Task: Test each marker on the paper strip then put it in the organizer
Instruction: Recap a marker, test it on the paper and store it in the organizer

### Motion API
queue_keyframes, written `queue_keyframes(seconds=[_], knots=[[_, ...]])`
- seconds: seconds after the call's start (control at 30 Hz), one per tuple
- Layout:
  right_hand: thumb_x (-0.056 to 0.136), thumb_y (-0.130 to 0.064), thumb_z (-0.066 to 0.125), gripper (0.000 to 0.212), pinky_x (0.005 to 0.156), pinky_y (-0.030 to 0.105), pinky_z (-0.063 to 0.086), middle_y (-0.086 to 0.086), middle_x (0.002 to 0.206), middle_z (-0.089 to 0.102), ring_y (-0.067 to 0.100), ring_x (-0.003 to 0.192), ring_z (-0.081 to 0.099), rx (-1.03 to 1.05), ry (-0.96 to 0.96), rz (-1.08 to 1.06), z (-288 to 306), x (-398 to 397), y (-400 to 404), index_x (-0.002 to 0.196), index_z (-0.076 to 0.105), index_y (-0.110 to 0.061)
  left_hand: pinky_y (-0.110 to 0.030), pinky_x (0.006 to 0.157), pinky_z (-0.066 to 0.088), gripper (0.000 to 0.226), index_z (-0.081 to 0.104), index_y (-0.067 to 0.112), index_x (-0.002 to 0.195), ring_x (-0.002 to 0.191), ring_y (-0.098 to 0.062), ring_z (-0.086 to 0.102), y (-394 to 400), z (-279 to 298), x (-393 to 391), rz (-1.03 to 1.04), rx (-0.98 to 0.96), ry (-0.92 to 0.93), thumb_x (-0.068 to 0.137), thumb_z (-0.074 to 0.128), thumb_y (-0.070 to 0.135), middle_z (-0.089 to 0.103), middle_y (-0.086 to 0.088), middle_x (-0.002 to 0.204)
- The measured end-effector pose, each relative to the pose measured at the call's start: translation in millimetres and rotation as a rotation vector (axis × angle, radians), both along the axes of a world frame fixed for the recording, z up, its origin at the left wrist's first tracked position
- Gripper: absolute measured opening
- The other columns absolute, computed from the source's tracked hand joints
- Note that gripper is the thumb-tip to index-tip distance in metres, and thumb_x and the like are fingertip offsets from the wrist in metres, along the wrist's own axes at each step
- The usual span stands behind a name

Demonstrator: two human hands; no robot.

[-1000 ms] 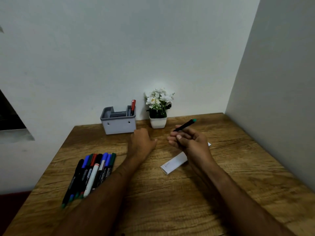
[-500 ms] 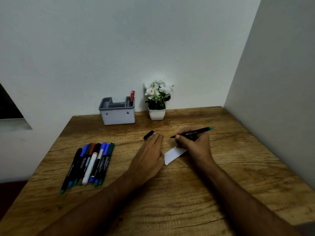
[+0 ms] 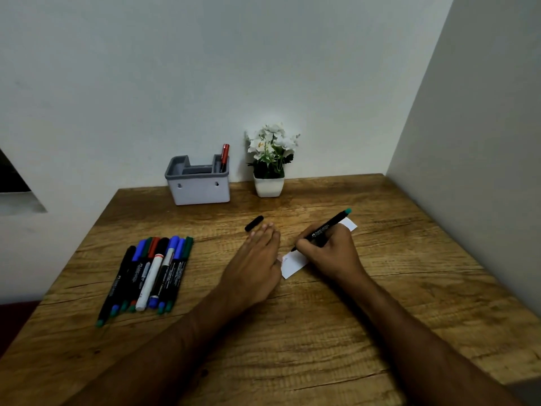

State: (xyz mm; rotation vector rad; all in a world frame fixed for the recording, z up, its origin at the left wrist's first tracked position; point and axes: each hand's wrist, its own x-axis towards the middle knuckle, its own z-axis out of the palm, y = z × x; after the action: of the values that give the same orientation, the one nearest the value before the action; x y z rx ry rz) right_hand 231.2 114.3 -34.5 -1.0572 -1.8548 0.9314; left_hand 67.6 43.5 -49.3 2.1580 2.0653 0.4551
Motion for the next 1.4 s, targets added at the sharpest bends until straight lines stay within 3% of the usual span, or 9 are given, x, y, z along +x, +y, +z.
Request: queue_keyframes(seconds=[0.17, 0.4, 0.47, 0.77, 1.23, 1.4], knots=[[0.08, -0.009, 0.071, 0.011, 0.069, 0.033, 0.06, -0.004, 0.072, 0.076, 0.01, 0.072, 0.073, 0.007, -0.04, -0.008, -2.5, -1.0, -0.4, 0.074, 0.076, -0.015, -0.021, 0.116, -0.013, 0.06, 0.001, 0.013, 0.159, 0.153, -0.01, -0.009, 1.5, -1.9, -1.6, -0.009, -0.002, 0.015, 0.108, 0.027, 0.03, -0.005, -0.002, 0.167], [0.08, -0.008, 0.07, 0.015, 0.06, 0.023, 0.055, -0.006, 0.067, 0.074, 0.006, 0.066, 0.071, 0.035, -0.091, 0.013, -2.8, -3.8, -1.6, 0.069, 0.075, -0.018, -0.022, 0.116, -0.014, 0.06, -0.002, 0.014, 0.159, 0.152, -0.009, -0.012, 3.2, -4.4, -2.5, -0.019, -0.017, 0.037, 0.108, 0.025, 0.031, -0.009, -0.001, 0.167], [0.079, -0.008, 0.07, 0.014, 0.059, 0.028, 0.056, -0.004, 0.065, 0.074, 0.009, 0.064, 0.071, 0.034, -0.089, 0.01, -3.3, -3.3, -1.7, 0.068, 0.074, -0.015, -0.022, 0.116, -0.014, 0.06, -0.001, 0.014, 0.159, 0.152, -0.01, -0.012, 3.1, -3.6, -2.1, -0.018, -0.021, 0.045, 0.108, 0.025, 0.031, -0.008, -0.001, 0.167], [0.079, -0.01, 0.07, 0.015, 0.063, 0.035, 0.059, -0.005, 0.066, 0.074, 0.008, 0.065, 0.071, 0.054, -0.091, 0.002, -2.4, -3.9, -2.9, 0.067, 0.075, -0.017, -0.026, 0.12, -0.011, 0.06, -0.002, 0.013, 0.159, 0.152, -0.012, -0.012, 2.9, -3.2, -2.1, -0.021, -0.04, 0.064, 0.108, 0.024, 0.031, -0.008, -0.003, 0.167], [0.081, -0.01, 0.071, 0.012, 0.065, 0.03, 0.06, -0.006, 0.068, 0.075, 0.004, 0.066, 0.071, 0.036, -0.079, -0.101, -1.8, -4.9, -0.8, 0.071, 0.076, -0.015, -0.026, 0.121, -0.01, 0.06, -0.001, 0.013, 0.159, 0.152, -0.011, -0.011, 1.7, -2.4, -2.0, -0.015, -0.036, 0.055, 0.107, 0.025, 0.031, -0.007, -0.002, 0.167], [0.082, -0.011, 0.072, 0.011, 0.068, 0.036, 0.062, -0.005, 0.069, 0.075, 0.006, 0.068, 0.072, 0.007, -0.064, -0.122, -3.7, -4.6, 1.0, 0.073, 0.075, -0.016, -0.026, 0.121, -0.009, 0.059, 0.003, 0.013, 0.159, 0.153, -0.011, -0.008, 2.4, -2.9, -2.0, -0.016, -0.025, 0.043, 0.108, 0.025, 0.031, -0.004, -0.003, 0.168]])
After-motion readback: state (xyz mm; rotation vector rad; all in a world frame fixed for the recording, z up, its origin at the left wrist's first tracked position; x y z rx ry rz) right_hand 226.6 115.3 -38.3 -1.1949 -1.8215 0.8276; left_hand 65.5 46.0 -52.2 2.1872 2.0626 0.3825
